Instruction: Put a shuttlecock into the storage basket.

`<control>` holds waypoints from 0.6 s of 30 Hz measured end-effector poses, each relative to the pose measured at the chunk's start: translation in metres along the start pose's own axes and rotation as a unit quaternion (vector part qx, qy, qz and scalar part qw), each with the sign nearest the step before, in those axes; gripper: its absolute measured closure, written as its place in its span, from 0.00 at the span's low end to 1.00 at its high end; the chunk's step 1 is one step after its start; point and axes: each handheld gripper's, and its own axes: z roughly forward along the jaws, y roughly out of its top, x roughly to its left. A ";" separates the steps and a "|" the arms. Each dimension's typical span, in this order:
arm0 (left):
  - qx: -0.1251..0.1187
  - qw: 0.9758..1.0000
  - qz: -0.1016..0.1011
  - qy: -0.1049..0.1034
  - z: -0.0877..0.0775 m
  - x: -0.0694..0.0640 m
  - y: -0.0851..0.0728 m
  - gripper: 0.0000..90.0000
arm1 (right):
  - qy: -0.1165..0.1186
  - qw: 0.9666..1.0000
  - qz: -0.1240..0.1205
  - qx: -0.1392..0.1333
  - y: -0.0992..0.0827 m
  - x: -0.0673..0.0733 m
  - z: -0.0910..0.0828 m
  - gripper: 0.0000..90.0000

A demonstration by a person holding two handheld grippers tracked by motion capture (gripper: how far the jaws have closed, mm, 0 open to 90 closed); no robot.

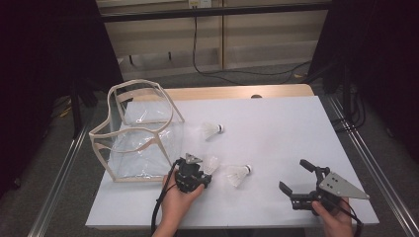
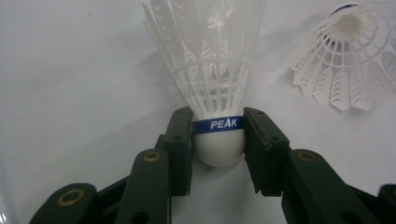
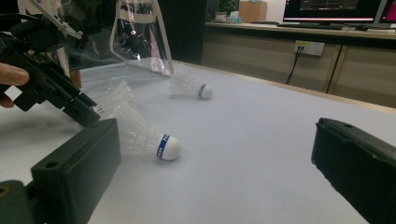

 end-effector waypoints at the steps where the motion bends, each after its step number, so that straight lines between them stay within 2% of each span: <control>1: 0.001 1.000 0.001 -0.001 0.000 0.000 0.000 0.72 | 0.000 1.000 0.000 0.001 0.000 0.000 0.000 0.01; 9: 0.003 1.000 -0.002 0.002 -0.001 -0.001 0.001 0.72 | -0.001 1.000 0.000 0.001 0.000 -0.001 0.000 0.01; 12: 0.009 1.000 -0.007 -0.003 -0.003 0.001 0.001 0.72 | -0.001 1.000 0.003 0.000 0.000 -0.001 0.000 0.01; 18: 0.006 1.000 -0.009 -0.006 -0.006 0.000 0.003 0.72 | -0.001 1.000 0.004 -0.001 0.000 -0.001 0.000 0.01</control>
